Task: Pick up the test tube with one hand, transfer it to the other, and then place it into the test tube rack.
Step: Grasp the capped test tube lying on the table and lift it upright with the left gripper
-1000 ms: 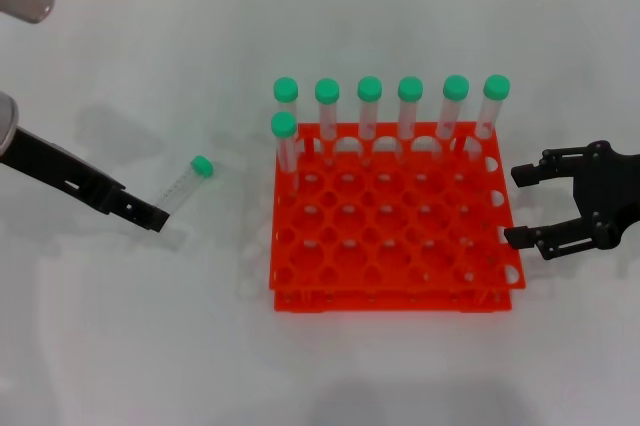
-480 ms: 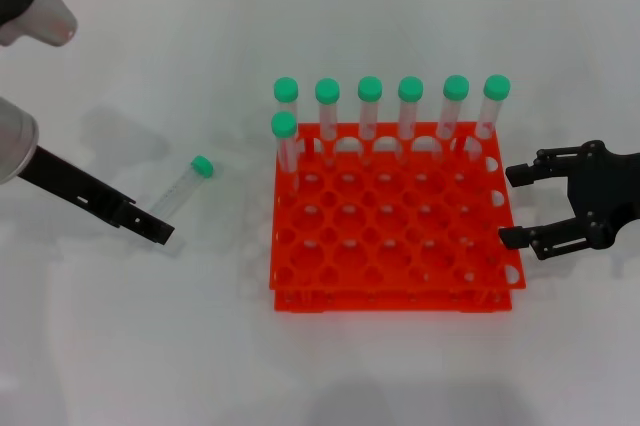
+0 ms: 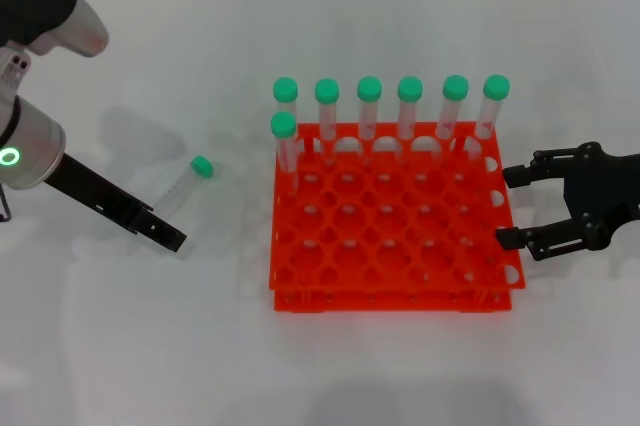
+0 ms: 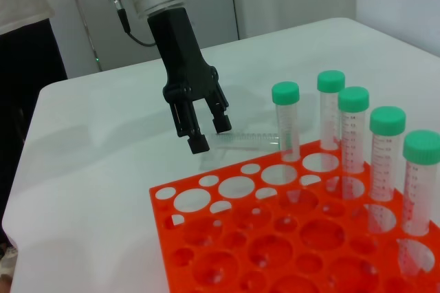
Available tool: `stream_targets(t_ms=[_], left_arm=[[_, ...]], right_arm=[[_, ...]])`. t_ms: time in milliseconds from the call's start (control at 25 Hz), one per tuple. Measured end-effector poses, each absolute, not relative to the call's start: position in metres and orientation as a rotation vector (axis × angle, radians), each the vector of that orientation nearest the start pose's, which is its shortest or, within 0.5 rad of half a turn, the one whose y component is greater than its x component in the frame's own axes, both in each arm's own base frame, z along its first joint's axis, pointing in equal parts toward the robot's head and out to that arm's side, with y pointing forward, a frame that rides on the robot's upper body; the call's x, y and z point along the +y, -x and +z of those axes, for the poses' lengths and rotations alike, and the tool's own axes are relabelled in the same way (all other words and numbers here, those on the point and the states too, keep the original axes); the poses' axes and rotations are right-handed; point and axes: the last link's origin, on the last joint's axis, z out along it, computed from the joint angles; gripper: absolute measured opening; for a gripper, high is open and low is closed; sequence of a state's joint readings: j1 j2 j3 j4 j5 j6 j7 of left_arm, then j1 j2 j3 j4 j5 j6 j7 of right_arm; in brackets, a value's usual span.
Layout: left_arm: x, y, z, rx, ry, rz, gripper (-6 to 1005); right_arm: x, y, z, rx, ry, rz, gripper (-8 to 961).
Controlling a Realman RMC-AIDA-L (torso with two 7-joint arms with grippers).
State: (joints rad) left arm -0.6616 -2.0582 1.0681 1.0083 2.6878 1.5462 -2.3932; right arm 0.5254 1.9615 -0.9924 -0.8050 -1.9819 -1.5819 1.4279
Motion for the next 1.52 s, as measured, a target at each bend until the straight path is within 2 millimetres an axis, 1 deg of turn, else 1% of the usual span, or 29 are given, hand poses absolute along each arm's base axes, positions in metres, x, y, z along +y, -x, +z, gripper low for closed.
stream_targets(t_ms=[640, 880, 960, 1320, 1520], left_arm=[[0.3648, 0.2505, 0.0131, -1.230, 2.508, 0.536, 835], [0.3646, 0.2520, 0.0133, -1.235, 2.496, 0.551, 627], [0.3645, 0.2523, 0.0135, -1.239, 2.492, 0.553, 424], [0.3644, 0.2530, 0.0136, -1.258, 2.479, 0.553, 427], [0.3636, 0.2565, 0.0139, -1.270, 2.449, 0.586, 426]], right_arm=[[0.3391, -0.2558, 0.0257, 0.350, 2.928, 0.341, 820], [0.3398, -0.2551, 0.0254, 0.349, 2.928, 0.342, 820], [0.3403, -0.2553, 0.0254, 0.349, 2.925, 0.339, 820], [0.3409, -0.2553, 0.0249, 0.349, 2.924, 0.335, 819], [0.3409, -0.2554, 0.0249, 0.349, 2.924, 0.335, 820]])
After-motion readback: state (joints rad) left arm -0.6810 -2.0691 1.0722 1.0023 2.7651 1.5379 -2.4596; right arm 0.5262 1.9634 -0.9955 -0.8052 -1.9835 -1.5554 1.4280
